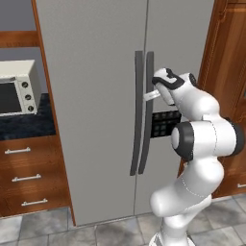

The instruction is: Retrieve a lemon from the fridge and place it on the cutting board with the fish.

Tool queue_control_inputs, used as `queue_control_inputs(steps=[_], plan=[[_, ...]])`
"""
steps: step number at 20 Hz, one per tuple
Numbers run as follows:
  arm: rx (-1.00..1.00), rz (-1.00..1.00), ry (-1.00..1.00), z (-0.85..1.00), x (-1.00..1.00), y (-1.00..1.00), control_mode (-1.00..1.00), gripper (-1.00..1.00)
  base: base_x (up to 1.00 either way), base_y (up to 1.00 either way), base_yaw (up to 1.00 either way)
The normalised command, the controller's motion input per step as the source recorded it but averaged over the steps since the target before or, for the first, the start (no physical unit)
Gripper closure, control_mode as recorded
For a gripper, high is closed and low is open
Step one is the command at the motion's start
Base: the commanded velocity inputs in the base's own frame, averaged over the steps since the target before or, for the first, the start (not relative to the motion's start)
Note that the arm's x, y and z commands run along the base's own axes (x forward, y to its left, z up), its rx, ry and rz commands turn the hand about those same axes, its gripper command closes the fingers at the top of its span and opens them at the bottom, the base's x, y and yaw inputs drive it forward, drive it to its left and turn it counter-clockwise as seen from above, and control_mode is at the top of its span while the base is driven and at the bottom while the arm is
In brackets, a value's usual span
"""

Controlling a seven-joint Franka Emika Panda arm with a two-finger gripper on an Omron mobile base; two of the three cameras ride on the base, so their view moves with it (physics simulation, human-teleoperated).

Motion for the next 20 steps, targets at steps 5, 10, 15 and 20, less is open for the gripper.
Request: queue_control_inputs(steps=[5, 10, 15, 20], plan=[[0.0, -0.04, 0.18, 0.51, -0.84, -0.46, -1.0, 1.0, 0.0, 0.0, 0.0], [0.02, -0.02, 0.13, 0.36, -1.0, -0.83, -1.0, 1.0, 0.0, 0.0, 0.0], [0.06, 0.0, 0.17, 0.45, -1.0, -1.0, -1.0, 1.0, 0.0, 0.0, 0.0], [0.0, -0.01, 0.1, 0.26, -0.78, -0.66, -1.0, 1.0, 0.0, 0.0, 0.0]])
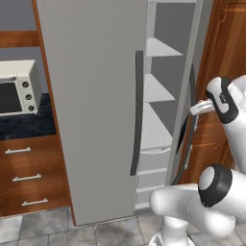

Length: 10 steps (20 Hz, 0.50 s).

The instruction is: Retrieve a lemon from the fridge and place it on the cutting board with the fish.

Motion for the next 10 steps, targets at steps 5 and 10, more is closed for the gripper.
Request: queue_control_inputs(steps=[5, 10], plan=[[0.0, -0.07, 0.04, 0.26, -0.53, -0.24, -1.0, -1.0, 0.0, 0.0, 0.0], [-0.09, -0.07, 0.0, 0.36, -0.37, 0.02, -1.0, -1.0, 0.0, 0.0, 0.0]])
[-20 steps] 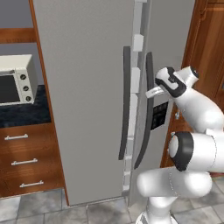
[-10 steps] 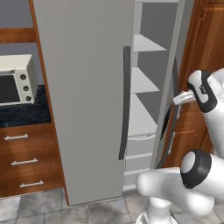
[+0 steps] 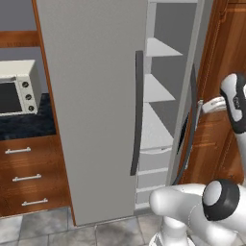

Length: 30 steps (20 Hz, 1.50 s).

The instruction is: Retrieve a lemon from the fridge and place it on the cutting board with the fish.

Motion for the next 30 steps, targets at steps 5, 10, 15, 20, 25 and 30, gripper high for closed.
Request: queue_control_inputs(steps=[5, 10, 15, 20, 25, 30], plan=[[-0.46, -0.03, 0.15, 0.35, -0.12, 0.71, -1.0, -1.0, 0.0, 0.0, 0.0], [-0.72, 0.0, 0.22, 0.07, -0.01, 0.97, -1.0, -1.0, 0.0, 0.0, 0.0], [-0.65, 0.0, 0.25, -0.08, 0.19, 0.79, -1.0, -1.0, 0.0, 0.0, 0.0], [-0.31, 0.0, 0.06, -0.4, 0.27, 0.2, -1.0, -1.0, 0.0, 0.0, 0.0], [-0.06, 0.02, 0.06, -0.24, 0.72, 0.0, -1.0, -1.0, 0.0, 0.0, 0.0], [0.0, 0.06, 0.02, -0.08, 0.64, -0.15, -1.0, -1.0, 0.0, 0.0, 0.0]])
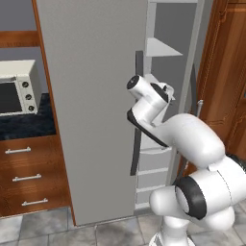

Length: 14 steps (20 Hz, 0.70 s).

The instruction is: Retrieve a lemon from the fridge and place it on the cutting board with the fish.

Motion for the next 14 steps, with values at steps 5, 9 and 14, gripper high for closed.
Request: queue_control_inputs(steps=[5, 9, 14], plan=[[0.0, 0.05, 0.0, -0.13, 0.59, -0.16, -1.0, -1.0, 0.0, 0.0, 0.0], [0.0, 0.03, 0.0, -0.18, 0.4, -0.32, -1.0, -1.0, 0.0, 0.0, 0.0], [0.0, -0.02, 0.0, -0.01, -0.05, -0.74, -1.0, -1.0, 0.0, 0.0, 0.0]])
